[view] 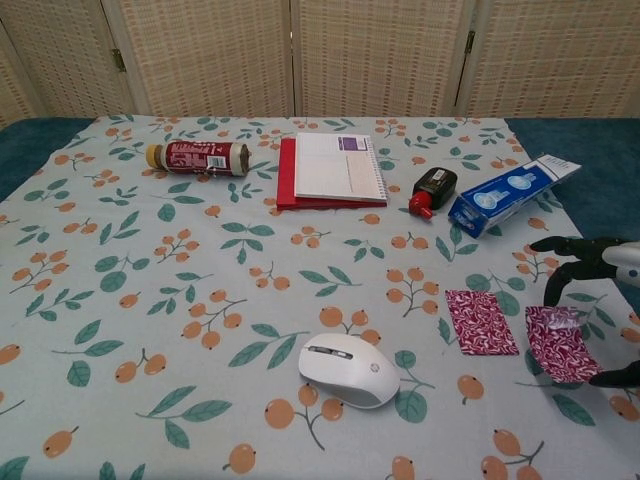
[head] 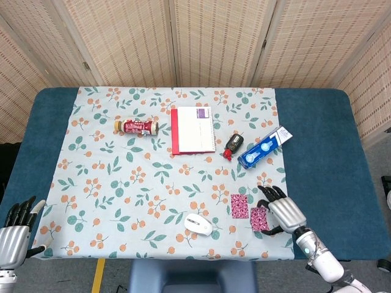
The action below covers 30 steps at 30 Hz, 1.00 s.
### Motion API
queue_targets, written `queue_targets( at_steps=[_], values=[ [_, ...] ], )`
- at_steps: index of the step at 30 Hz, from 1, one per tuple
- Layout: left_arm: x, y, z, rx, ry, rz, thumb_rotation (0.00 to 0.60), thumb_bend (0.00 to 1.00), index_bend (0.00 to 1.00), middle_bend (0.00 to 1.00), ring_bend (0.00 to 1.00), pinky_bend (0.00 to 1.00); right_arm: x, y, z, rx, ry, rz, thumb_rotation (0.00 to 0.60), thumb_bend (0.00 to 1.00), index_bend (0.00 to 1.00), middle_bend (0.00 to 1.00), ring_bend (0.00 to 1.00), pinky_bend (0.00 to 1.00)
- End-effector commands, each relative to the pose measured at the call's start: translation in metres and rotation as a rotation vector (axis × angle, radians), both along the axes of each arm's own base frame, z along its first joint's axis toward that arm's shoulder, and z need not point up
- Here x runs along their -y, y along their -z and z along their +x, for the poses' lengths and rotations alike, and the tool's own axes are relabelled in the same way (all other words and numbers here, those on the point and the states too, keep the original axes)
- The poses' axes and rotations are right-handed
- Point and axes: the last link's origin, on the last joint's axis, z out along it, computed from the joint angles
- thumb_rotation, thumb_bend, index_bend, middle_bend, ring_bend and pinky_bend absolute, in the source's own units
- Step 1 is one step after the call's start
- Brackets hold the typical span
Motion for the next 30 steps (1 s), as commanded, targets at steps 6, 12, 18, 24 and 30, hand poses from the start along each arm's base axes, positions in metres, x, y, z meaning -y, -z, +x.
queue_targets(
  at_steps=[6, 12, 18, 24, 30],
  values=[
    [-0.001, 0.001, -0.001, 0.003, 0.0, -0.001, 0.6, 0.23, 0.12, 0.03, 0.07, 0.0, 0.022, 0.012, 0.018, 0.068, 0.027, 0.023, 0.477, 0.11, 0.34, 0.04, 0.0, 0.0],
    [-0.003, 0.001, -0.001, 0.003, 0.004, -0.005, 0.6, 0.23, 0.12, 0.03, 0.07, 0.0, 0.031, 0.024, 0.028, 0.119, 0.067, 0.041, 0.477, 0.11, 0.33, 0.04, 0.0, 0.0],
    [-0.005, 0.002, -0.002, 0.005, 0.001, -0.009, 0.6, 0.23, 0.12, 0.03, 0.07, 0.0, 0.038, 0.032, 0.03, 0.117, 0.083, 0.053, 0.474, 0.11, 0.32, 0.04, 0.0, 0.0],
    [-0.005, 0.003, -0.003, 0.006, -0.002, -0.012, 0.6, 0.23, 0.12, 0.03, 0.07, 0.0, 0.044, 0.036, 0.033, 0.106, 0.082, 0.054, 0.477, 0.11, 0.3, 0.04, 0.0, 0.0],
    [-0.005, 0.003, -0.003, 0.007, -0.003, -0.01, 0.6, 0.23, 0.12, 0.03, 0.07, 0.0, 0.047, 0.042, 0.035, 0.091, 0.075, 0.069, 0.476, 0.11, 0.3, 0.04, 0.0, 0.0]
  ],
)
